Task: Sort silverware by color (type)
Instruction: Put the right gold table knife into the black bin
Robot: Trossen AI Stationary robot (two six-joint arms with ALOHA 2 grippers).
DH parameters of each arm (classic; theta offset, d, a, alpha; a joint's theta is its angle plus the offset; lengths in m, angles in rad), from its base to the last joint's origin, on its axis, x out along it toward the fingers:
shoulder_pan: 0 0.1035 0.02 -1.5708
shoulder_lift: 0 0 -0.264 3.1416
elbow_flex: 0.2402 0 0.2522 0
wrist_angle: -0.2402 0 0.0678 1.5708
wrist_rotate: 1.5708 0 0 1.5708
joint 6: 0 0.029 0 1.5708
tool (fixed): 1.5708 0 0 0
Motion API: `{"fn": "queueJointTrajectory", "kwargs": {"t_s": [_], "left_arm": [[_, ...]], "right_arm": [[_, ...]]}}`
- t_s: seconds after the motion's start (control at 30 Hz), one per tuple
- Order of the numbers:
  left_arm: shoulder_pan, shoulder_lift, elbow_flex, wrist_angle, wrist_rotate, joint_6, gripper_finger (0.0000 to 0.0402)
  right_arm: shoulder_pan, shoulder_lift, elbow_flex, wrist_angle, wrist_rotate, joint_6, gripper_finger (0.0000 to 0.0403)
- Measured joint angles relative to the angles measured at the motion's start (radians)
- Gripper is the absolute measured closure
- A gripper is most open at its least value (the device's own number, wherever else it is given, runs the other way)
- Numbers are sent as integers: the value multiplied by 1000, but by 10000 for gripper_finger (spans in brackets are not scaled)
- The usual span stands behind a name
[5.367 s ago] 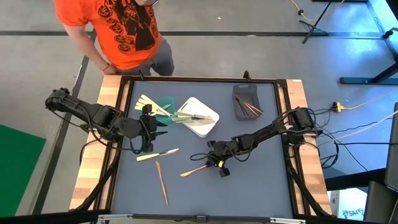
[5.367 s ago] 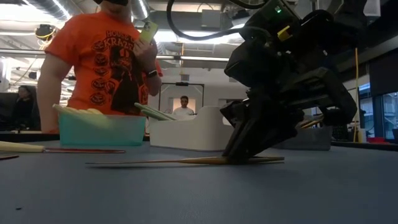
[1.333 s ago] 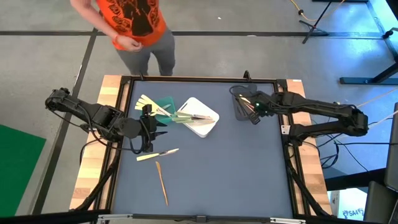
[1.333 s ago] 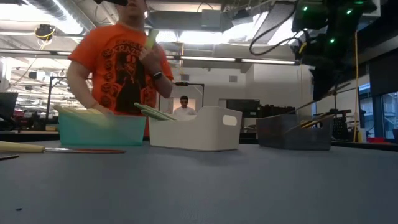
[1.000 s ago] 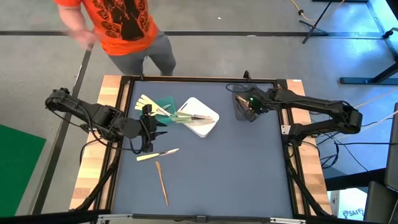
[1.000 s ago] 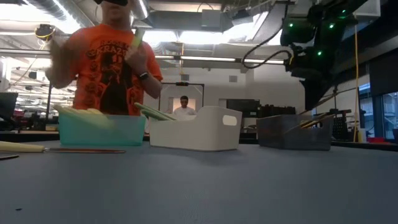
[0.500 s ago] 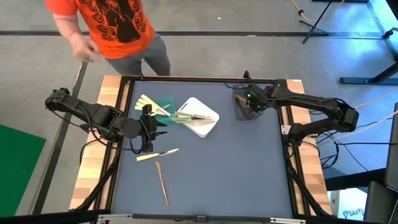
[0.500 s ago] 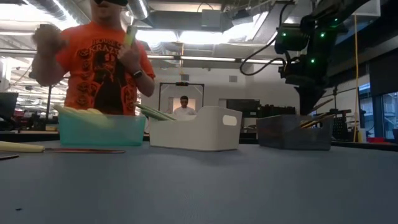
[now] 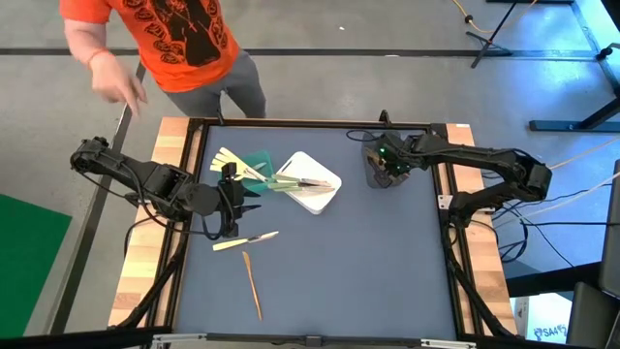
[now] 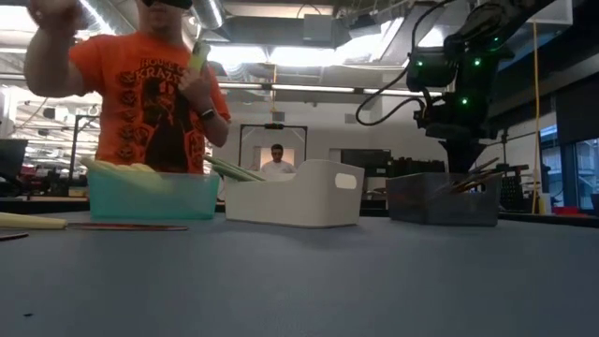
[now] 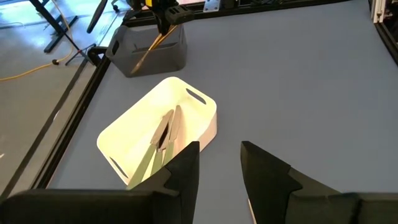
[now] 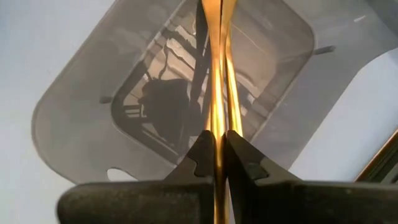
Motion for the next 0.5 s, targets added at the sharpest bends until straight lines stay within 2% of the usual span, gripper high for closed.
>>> {"fn": "queueJointTrajectory", "kwargs": {"t_s": [0.3, 0.5], "left_arm": [[0, 0, 0, -2, 0, 0, 290], [0, 0, 0, -2, 0, 0, 290]], "right_arm": [[0, 0, 0, -1, 0, 1, 389], [0, 0, 0, -2, 0, 2, 340]]}}
